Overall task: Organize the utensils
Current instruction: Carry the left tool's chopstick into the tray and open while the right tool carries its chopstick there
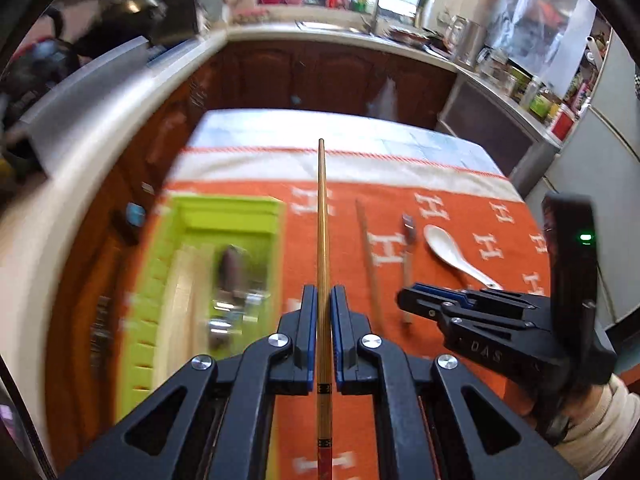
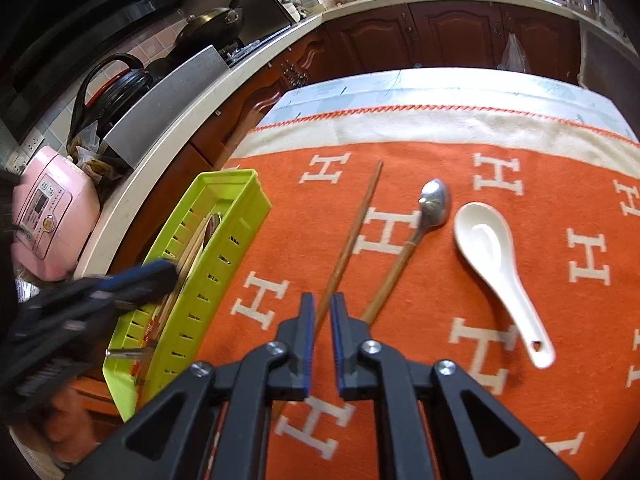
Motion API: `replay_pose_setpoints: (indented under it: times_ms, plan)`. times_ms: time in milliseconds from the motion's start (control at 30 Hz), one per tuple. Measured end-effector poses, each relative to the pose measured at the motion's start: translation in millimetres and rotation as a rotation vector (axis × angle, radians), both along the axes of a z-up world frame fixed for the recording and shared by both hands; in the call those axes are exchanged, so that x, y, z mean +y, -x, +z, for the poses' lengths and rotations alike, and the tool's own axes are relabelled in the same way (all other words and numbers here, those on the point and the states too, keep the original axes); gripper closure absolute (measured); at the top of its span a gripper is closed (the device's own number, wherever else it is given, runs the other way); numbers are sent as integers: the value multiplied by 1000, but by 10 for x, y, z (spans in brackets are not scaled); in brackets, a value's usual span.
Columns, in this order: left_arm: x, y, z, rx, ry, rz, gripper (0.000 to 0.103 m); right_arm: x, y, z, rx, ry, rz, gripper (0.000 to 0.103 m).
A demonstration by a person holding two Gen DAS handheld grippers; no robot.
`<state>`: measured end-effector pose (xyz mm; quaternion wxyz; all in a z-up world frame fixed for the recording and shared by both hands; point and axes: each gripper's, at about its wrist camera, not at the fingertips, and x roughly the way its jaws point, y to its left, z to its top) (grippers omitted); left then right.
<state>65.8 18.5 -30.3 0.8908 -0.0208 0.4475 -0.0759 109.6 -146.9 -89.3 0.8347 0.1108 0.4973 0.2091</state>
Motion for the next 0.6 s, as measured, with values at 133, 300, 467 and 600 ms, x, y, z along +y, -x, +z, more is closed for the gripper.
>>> replay_pose_setpoints:
  times_ms: [133, 300, 467, 600]
  plan:
    - [371, 51, 109, -30, -92, 64, 99, 133, -111, -116, 36, 25, -29, 85]
    - [708, 27, 9, -15, -140, 93, 99, 281, -240, -245, 72, 119, -74, 85]
    - [820, 3, -214, 29, -152, 53, 99, 435, -246, -257, 37, 217, -75, 85]
    - [786, 11, -383, 57, -191, 29, 99, 480, -237, -259, 29, 273, -79, 93]
